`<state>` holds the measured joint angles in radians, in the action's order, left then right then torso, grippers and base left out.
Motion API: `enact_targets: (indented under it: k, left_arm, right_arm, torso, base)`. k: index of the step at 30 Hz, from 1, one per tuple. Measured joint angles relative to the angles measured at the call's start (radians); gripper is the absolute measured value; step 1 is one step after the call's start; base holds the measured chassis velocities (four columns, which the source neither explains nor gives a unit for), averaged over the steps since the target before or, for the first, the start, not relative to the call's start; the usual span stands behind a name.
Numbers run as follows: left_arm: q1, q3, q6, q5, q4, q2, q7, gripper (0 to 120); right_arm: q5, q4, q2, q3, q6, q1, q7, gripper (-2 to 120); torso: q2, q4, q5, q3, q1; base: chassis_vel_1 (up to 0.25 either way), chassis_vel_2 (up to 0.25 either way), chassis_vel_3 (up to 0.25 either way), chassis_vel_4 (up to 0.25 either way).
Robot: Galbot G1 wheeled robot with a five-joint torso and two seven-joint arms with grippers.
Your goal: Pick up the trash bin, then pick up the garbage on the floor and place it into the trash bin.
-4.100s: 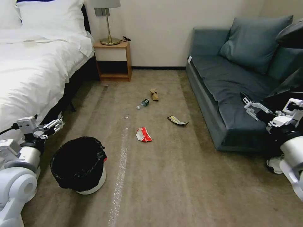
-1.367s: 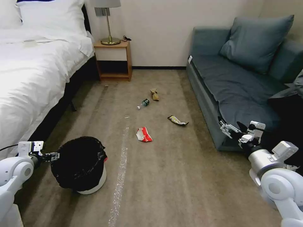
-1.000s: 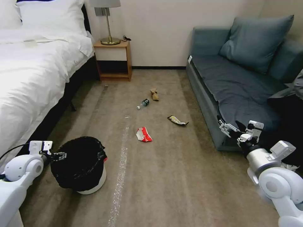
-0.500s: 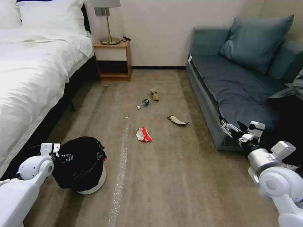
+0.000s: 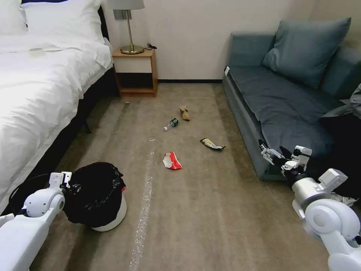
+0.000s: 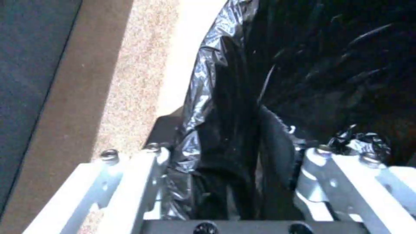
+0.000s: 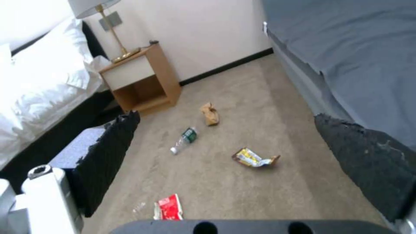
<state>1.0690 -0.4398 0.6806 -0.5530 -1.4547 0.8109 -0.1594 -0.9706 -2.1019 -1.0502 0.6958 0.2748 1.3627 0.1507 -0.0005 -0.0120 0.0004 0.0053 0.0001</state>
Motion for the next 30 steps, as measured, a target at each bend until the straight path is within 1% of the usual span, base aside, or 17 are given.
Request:
enact_targets:
  k: [1, 9, 11, 12, 14, 15, 17, 18, 19, 26, 27, 29, 30]
  left_arm:
    - [0.001, -0.001, 0.000, 0.000, 0.000, -0.002, 0.003, 34]
    - [-0.016, -0.006, 0.014, -0.006, 0.013, 0.004, -0.010, 32]
    - [-0.028, 0.003, 0.021, 0.007, 0.014, -0.011, -0.009, 32]
    - [-0.028, 0.003, 0.021, 0.007, 0.014, -0.011, -0.009, 32]
    - [-0.038, 0.007, 0.025, 0.021, 0.008, -0.035, -0.005, 27]
    - [-0.038, 0.007, 0.025, 0.021, 0.008, -0.035, -0.005, 27]
    - [-0.048, 0.012, 0.024, 0.032, -0.004, -0.059, -0.001, 18]
    - [-0.048, 0.012, 0.024, 0.032, -0.004, -0.059, -0.001, 18]
    - [-0.051, 0.014, 0.021, 0.036, -0.012, -0.070, 0.003, 15]
    - [-0.052, 0.019, 0.019, 0.080, -0.035, -0.105, 0.024, 14]
    - [-0.052, 0.019, 0.019, 0.080, -0.035, -0.105, 0.024, 14]
    - [-0.051, 0.020, 0.016, 0.099, -0.045, -0.120, 0.034, 11]
    - [-0.051, 0.020, 0.016, 0.099, -0.045, -0.120, 0.034, 11]
  right_arm:
    - [0.000, -0.002, -0.001, -0.001, 0.000, 0.000, 0.001, 100]
    - [0.001, -0.007, -0.008, -0.001, -0.002, 0.007, 0.002, 100]
    - [0.005, -0.008, -0.010, -0.001, -0.002, 0.013, 0.002, 100]
    - [0.005, -0.008, -0.010, -0.001, -0.002, 0.013, 0.002, 100]
    - [0.008, -0.012, -0.012, 0.001, -0.003, 0.019, 0.002, 100]
    - [0.008, -0.012, -0.012, 0.001, -0.003, 0.019, 0.002, 100]
    - [0.012, -0.017, -0.015, 0.002, -0.006, 0.023, 0.002, 100]
    - [0.012, -0.017, -0.015, 0.002, -0.006, 0.023, 0.002, 100]
    - [0.012, -0.019, -0.016, 0.003, -0.006, 0.025, 0.002, 100]
    - [0.014, -0.024, -0.019, 0.011, -0.008, 0.037, -0.001, 100]
    - [0.014, -0.024, -0.019, 0.011, -0.008, 0.037, -0.001, 100]
    - [0.015, -0.024, -0.017, 0.013, -0.010, 0.042, -0.003, 100]
    - [0.015, -0.024, -0.017, 0.013, -0.010, 0.042, -0.003, 100]
  torso:
    - [0.000, -0.0001, -0.0001, 0.000, 0.000]
    - [0.000, 0.0000, -0.0006, 0.000, 0.000]
    - [0.000, -0.0002, -0.0018, 0.001, 0.000]
    - [0.000, -0.0002, -0.0018, 0.001, 0.000]
    - [0.000, -0.0003, -0.0021, 0.001, 0.000]
    - [0.000, -0.0003, -0.0021, 0.001, 0.000]
    - [0.000, -0.0002, -0.0015, 0.001, 0.000]
    - [0.000, -0.0002, -0.0015, 0.001, 0.000]
    - [0.000, -0.0003, -0.0012, 0.001, 0.000]
    - [0.000, -0.0002, -0.0006, 0.000, 0.000]
    - [0.000, -0.0002, -0.0006, 0.000, 0.000]
    - [0.000, -0.0003, -0.0004, 0.000, 0.000]
    - [0.000, -0.0003, -0.0004, 0.000, 0.000]
  base:
    - [0.000, 0.000, 0.000, 0.000]
    - [0.000, 0.000, 0.000, 0.000]
    - [0.000, 0.000, 0.000, 0.000]
    - [0.000, 0.000, 0.000, 0.000]
    - [0.000, 0.000, 0.000, 0.000]
    - [0.000, 0.000, 0.000, 0.000]
    - [0.000, 0.000, 0.000, 0.000]
    - [0.000, 0.000, 0.000, 0.000]
    - [0.000, 0.000, 0.000, 0.000]
    - [0.000, 0.000, 0.000, 0.000]
    - [0.000, 0.000, 0.000, 0.000]
    - [0.000, 0.000, 0.000, 0.000]
    - [0.000, 0.000, 0.000, 0.000]
